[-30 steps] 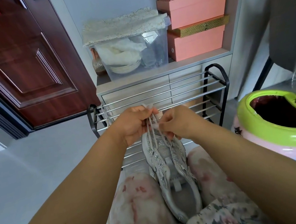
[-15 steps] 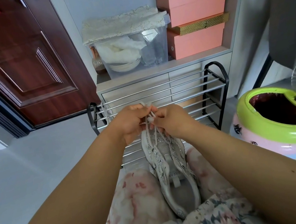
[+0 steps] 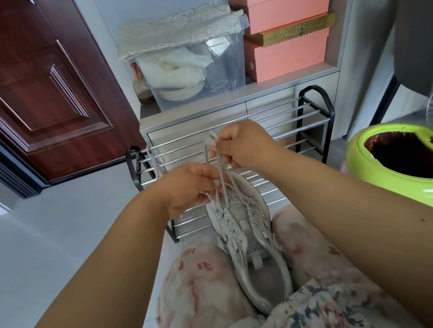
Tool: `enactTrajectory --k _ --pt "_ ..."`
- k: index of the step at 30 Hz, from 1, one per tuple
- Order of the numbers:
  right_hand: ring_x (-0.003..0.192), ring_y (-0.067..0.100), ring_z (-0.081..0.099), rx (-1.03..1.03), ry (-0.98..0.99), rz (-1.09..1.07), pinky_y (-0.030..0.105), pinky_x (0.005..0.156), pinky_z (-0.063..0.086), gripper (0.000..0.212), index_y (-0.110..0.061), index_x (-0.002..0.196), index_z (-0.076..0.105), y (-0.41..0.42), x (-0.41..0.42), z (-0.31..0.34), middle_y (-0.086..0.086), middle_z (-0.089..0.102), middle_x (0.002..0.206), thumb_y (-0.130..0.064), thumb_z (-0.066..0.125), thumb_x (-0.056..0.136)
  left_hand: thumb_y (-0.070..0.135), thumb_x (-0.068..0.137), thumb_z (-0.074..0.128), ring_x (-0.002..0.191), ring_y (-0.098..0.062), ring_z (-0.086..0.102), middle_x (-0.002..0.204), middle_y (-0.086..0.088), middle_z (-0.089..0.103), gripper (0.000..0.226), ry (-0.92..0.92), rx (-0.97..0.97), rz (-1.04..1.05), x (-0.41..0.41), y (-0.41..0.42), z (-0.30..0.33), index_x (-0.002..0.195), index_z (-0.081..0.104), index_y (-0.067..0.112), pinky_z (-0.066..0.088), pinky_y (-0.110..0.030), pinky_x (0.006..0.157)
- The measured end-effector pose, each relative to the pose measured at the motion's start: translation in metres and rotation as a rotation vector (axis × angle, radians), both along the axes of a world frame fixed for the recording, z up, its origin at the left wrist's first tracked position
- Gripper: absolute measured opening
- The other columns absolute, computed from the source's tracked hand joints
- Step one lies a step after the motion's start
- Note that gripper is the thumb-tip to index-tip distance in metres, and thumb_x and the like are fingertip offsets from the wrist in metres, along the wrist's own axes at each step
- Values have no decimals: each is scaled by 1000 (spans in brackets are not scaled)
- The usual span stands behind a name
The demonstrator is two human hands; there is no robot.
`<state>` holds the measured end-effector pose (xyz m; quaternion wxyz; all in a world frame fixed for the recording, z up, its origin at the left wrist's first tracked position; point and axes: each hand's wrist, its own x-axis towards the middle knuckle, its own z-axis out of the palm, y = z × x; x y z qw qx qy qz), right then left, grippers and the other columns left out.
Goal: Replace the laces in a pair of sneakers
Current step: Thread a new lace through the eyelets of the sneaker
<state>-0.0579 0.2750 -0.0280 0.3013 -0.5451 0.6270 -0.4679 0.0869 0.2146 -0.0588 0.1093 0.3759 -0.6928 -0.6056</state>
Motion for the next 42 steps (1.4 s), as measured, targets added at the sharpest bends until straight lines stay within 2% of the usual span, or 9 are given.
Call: enactTrajectory --k 3,7,13,19,26,31,34,38,42 --pt "31 0 40 -49 -28 -12 12 40 36 32 -14 60 62 -5 -1 17 0 50 49 -10 56 91 -10 87 56 79 -16 62 92 -11 73 23 -67 -162 -17 1 8 -3 97 71 3 48 -29 76" --pt "30 -1 41 -60 1 -9 12 40 37 30 -10 62 63 -12 3 25 1 50 51 -8 55 91 -15 86 48 70 -15 60 86 -8 70 28 37 -60 5 2 15 0 96 69 1 48 -25 65" --pt "39 7 42 -27 -71 -13 15 43 39 26 -3 74 68 -13 0 18 -1 51 50 -14 54 94 13 95 56 62 -10 57 75 -3 67 18 56 -188 57 1 24 -8 93 72 6 49 -24 62" --pt "34 2 44 27 59 -15 15 44 40 31 12 87 67 -8 -13 20 -18 55 40 -16 55 94 10 96 53 58 -10 57 69 -3 66 20 141 -225 165 -3 28 -3 91 72 6 53 -22 58" --pt "34 -2 44 -30 112 -41 10 41 37 28 -5 77 71 10 -17 34 -2 54 55 -21 56 93 15 94 58 59 -18 57 80 -23 67 21 160 -270 189 -3 43 6 81 72 5 54 -27 61" --pt "45 4 43 -79 86 -30 18 49 36 28 -17 71 70 20 -21 44 -16 51 44 -31 58 92 17 92 61 58 -18 59 71 -16 64 24 158 -319 230 -4 45 14 91 69 -6 56 -32 65" --pt "47 4 44 -123 46 -2 20 50 38 27 -20 71 70 26 -19 50 -22 50 41 -32 58 92 20 95 57 59 -15 63 75 -9 68 22 78 -350 240 -6 49 20 93 70 3 58 -36 68" --pt "39 1 41 -175 32 89 19 45 37 27 -11 76 70 33 -10 56 -15 50 41 -29 57 93 20 93 57 65 -11 61 89 8 57 30 0 -640 343 -5 59 33 122 52 26 55 -36 63" --pt "41 3 43 -213 23 155 21 45 40 26 -8 79 71 34 0 57 -11 51 43 -27 59 92 22 86 66 59 -12 54 79 2 58 18 109 -557 324 1 71 38 102 58 27 47 -30 55"
